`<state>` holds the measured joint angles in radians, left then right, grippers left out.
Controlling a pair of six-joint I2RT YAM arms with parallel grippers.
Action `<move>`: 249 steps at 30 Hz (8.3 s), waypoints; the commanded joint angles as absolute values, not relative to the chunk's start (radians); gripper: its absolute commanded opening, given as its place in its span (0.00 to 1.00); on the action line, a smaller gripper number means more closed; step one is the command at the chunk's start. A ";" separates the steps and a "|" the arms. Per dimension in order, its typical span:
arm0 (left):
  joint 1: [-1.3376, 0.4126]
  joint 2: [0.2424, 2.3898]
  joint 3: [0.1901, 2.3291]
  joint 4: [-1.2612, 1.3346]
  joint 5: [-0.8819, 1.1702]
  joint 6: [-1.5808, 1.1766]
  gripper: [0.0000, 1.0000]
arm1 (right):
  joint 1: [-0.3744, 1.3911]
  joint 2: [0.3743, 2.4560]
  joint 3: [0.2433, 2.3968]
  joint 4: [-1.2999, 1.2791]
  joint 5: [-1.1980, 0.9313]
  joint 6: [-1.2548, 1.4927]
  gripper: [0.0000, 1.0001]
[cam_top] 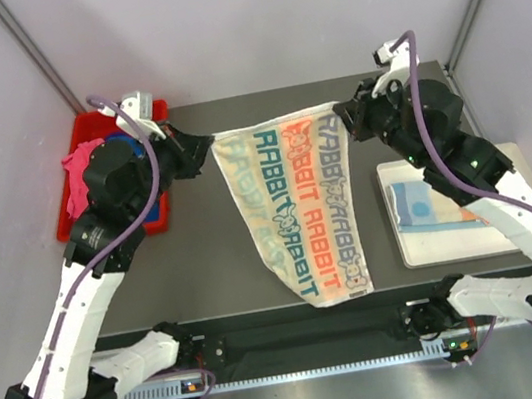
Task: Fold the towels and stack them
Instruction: Flatten out the crumpled towel, then fold the towel
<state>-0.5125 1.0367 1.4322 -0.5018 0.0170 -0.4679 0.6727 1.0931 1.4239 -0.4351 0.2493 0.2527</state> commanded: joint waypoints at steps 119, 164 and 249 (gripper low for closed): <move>-0.348 1.293 0.758 0.005 0.193 -0.528 0.00 | 0.517 1.283 0.781 -0.047 -0.048 0.373 0.00; -0.399 1.169 0.666 -0.247 0.160 -0.502 0.31 | 0.612 1.186 0.592 -0.052 -0.005 0.451 0.45; -0.440 1.742 1.181 -0.019 0.152 -0.496 0.05 | 0.617 1.831 1.244 0.103 -0.248 0.515 0.04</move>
